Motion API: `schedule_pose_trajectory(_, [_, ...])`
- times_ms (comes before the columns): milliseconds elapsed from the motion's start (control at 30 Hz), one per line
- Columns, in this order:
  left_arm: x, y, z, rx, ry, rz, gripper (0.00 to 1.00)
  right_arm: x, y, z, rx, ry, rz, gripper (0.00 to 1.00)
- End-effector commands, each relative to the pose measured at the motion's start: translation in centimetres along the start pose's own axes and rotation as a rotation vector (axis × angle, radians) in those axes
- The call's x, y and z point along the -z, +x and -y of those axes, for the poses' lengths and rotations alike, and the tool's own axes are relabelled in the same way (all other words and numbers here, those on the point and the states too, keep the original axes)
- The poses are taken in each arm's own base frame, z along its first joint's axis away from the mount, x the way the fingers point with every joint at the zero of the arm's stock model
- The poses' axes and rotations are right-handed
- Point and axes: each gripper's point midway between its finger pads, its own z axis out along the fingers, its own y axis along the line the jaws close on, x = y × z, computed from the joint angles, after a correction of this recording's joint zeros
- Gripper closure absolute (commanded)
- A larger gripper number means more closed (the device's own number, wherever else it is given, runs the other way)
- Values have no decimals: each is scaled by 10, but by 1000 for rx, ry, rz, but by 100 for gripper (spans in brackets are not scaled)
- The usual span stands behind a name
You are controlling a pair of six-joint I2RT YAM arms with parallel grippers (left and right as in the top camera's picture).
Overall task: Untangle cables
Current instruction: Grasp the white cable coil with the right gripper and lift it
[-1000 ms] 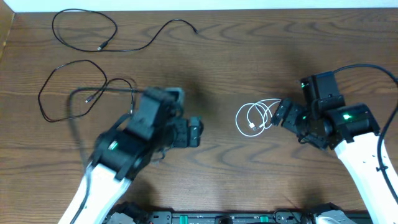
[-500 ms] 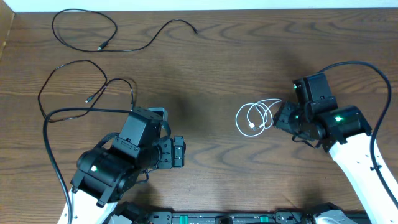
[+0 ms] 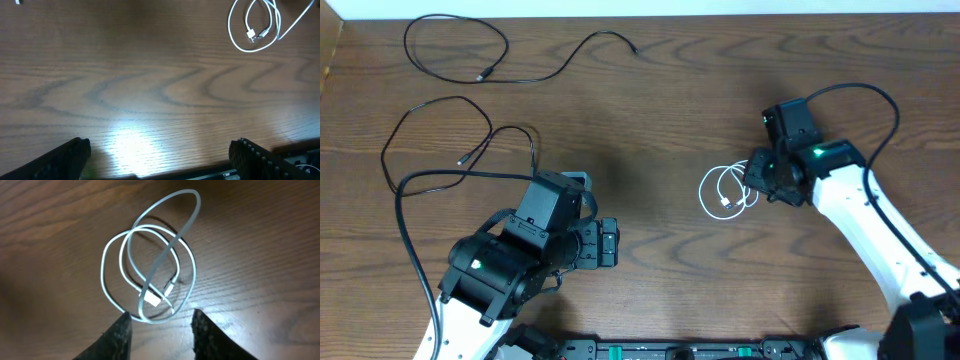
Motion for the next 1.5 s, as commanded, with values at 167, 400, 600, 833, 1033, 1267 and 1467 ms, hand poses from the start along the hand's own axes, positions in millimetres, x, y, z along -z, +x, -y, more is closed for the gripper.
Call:
schedule_pose_trajectory(167, [0, -1, -3, 0, -20, 4, 6, -29, 5, -10, 17, -8, -46, 65])
schedule_pose_trajectory(400, [0, -1, -3, 0, -20, 4, 7, -34, 4, -11, 20, -9, -46, 89])
schedule_pose_trajectory(600, [0, -1, -3, 1, -20, 4, 7, -28, 5, -15, 18, -33, -57, 99])
schedule_pose_trajectory(833, [0, -1, -3, 0, -20, 4, 7, 13, -3, -36, 61, -142, -28, 99])
schedule_pose_trajectory(1033, [0, -1, -3, 1, -20, 4, 7, 101, -15, -77, 107, -398, 84, 99])
schedule_pose_trajectory(1267, [0, -1, -3, 1, -20, 4, 6, 217, -16, -107, 204, -720, 314, 99])
schedule_pose_trajectory(1467, [0, -1, -3, 1, -19, 5, 7, 283, 3, -105, 272, -879, 430, 99])
